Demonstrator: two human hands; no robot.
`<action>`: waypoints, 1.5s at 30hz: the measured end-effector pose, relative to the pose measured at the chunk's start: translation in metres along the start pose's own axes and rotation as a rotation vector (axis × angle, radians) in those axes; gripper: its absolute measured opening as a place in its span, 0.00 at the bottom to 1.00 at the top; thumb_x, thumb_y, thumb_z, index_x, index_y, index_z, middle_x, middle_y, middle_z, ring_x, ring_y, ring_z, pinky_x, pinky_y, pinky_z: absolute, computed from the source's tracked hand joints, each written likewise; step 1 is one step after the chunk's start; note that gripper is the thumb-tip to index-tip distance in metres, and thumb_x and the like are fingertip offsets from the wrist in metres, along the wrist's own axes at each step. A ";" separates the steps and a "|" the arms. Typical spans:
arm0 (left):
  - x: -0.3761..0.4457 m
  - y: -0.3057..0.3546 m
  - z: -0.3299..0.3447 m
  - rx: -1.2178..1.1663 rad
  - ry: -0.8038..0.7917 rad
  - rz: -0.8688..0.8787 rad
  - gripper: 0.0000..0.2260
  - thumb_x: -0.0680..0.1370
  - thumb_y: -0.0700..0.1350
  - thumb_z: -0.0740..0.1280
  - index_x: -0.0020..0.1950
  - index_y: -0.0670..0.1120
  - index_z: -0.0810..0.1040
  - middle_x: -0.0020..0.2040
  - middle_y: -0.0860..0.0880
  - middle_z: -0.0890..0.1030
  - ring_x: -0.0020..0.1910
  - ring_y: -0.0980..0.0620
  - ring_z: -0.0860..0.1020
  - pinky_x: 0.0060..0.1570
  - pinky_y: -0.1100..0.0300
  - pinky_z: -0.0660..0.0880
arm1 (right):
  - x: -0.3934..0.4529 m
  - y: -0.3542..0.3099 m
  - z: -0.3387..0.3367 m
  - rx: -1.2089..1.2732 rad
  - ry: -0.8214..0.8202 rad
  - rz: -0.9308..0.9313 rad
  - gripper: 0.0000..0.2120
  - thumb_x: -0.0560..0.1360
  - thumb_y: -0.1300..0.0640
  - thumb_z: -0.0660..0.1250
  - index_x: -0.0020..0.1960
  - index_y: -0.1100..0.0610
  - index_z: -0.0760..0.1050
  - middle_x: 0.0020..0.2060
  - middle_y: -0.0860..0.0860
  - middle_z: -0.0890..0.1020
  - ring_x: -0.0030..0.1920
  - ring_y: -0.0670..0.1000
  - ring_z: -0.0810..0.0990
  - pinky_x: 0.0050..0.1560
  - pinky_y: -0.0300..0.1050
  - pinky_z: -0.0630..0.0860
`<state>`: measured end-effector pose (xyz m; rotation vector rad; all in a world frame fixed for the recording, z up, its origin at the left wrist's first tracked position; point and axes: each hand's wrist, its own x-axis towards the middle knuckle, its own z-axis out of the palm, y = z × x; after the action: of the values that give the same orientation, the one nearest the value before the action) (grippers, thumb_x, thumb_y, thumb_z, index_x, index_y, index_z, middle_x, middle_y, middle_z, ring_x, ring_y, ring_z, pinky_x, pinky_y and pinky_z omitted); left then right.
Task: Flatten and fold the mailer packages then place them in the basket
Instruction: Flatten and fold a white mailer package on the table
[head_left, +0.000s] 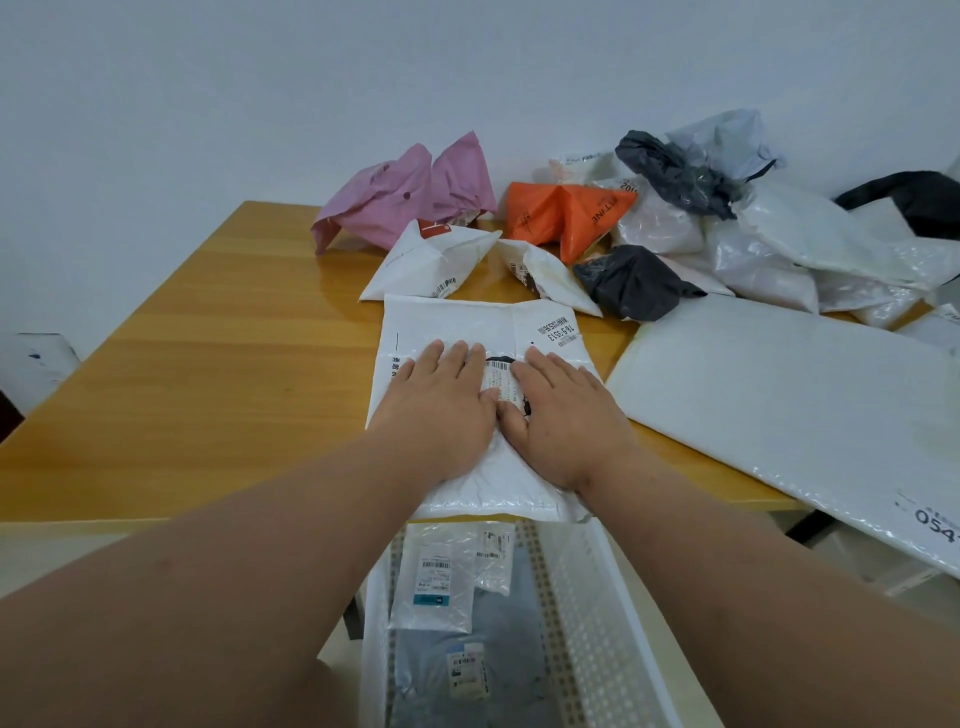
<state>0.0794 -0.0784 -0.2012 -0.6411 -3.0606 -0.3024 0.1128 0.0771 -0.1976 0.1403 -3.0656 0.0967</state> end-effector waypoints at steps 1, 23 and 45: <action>-0.002 0.001 -0.001 0.010 0.051 0.004 0.26 0.83 0.56 0.46 0.80 0.48 0.49 0.80 0.49 0.52 0.79 0.47 0.49 0.77 0.48 0.50 | -0.001 0.000 -0.001 -0.009 0.012 -0.001 0.30 0.81 0.39 0.46 0.79 0.51 0.55 0.79 0.51 0.54 0.78 0.52 0.52 0.77 0.55 0.50; -0.054 -0.008 -0.017 0.115 -0.198 0.140 0.50 0.64 0.78 0.36 0.80 0.51 0.38 0.80 0.50 0.37 0.79 0.50 0.40 0.78 0.49 0.44 | -0.054 0.007 -0.014 -0.026 -0.202 -0.046 0.42 0.76 0.28 0.42 0.80 0.52 0.37 0.79 0.50 0.38 0.79 0.51 0.38 0.78 0.54 0.42; -0.045 -0.015 -0.018 -0.154 -0.002 -0.176 0.30 0.81 0.63 0.50 0.80 0.55 0.48 0.81 0.52 0.48 0.79 0.46 0.47 0.75 0.42 0.49 | -0.059 0.008 -0.019 0.084 -0.040 0.060 0.32 0.79 0.33 0.44 0.79 0.46 0.53 0.80 0.49 0.50 0.79 0.53 0.47 0.77 0.56 0.46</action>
<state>0.1139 -0.1129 -0.1878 -0.3744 -3.1230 -0.5436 0.1717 0.0914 -0.1831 0.0557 -3.1067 0.2296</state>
